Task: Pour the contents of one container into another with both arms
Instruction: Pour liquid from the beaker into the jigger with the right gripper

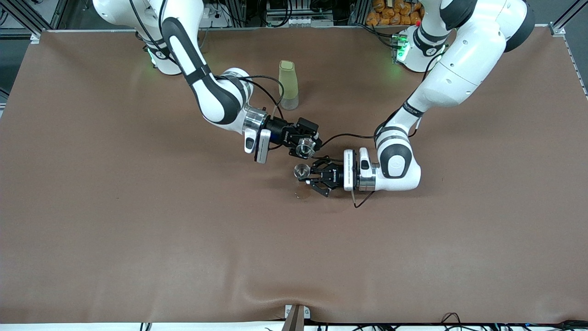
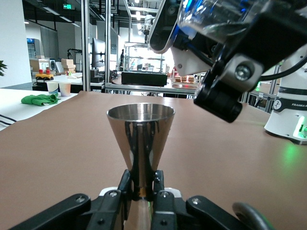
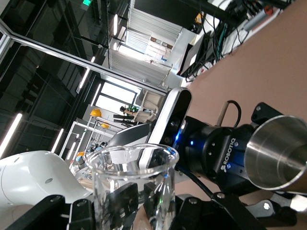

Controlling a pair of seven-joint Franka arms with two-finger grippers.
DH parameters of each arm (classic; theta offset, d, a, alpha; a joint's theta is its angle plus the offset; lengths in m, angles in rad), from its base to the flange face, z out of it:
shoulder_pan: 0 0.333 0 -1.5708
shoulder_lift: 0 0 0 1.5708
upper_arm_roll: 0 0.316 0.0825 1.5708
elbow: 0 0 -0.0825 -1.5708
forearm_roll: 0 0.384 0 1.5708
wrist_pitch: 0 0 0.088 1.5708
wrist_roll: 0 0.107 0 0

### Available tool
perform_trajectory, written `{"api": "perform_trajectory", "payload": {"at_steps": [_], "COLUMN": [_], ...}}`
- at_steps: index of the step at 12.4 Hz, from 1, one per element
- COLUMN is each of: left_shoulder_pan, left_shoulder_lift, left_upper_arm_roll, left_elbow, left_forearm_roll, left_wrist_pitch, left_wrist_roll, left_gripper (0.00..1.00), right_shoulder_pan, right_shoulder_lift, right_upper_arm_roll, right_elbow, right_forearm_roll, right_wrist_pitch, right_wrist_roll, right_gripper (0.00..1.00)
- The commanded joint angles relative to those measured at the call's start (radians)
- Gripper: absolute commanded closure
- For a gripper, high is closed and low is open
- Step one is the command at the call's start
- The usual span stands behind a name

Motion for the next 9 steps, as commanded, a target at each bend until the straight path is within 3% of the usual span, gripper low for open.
{"api": "perform_trajectory", "payload": {"at_steps": [1, 9], "left_shoulder_pan": [0.032, 0.037], "left_shoulder_lift": [-0.037, -0.043], "left_upper_arm_roll": [-0.005, -0.005], "left_elbow": [-0.049, -0.06], "left_forearm_roll": [0.0, 0.006], "left_wrist_pitch": [-0.031, -0.035], "left_wrist_roll": [0.025, 0.028], "left_gripper": [1.0, 1.0], "right_shoulder_pan": [0.006, 0.006], "right_shoulder_lift": [-0.002, -0.004], "right_upper_arm_roll": [-0.002, -0.002], "right_elbow": [0.016, 0.02], "right_forearm_roll": [-0.032, -0.032], "right_wrist_pitch": [0.016, 0.013], "right_wrist_roll": [0.104, 0.235], "right_gripper": [1.0, 1.0]}}
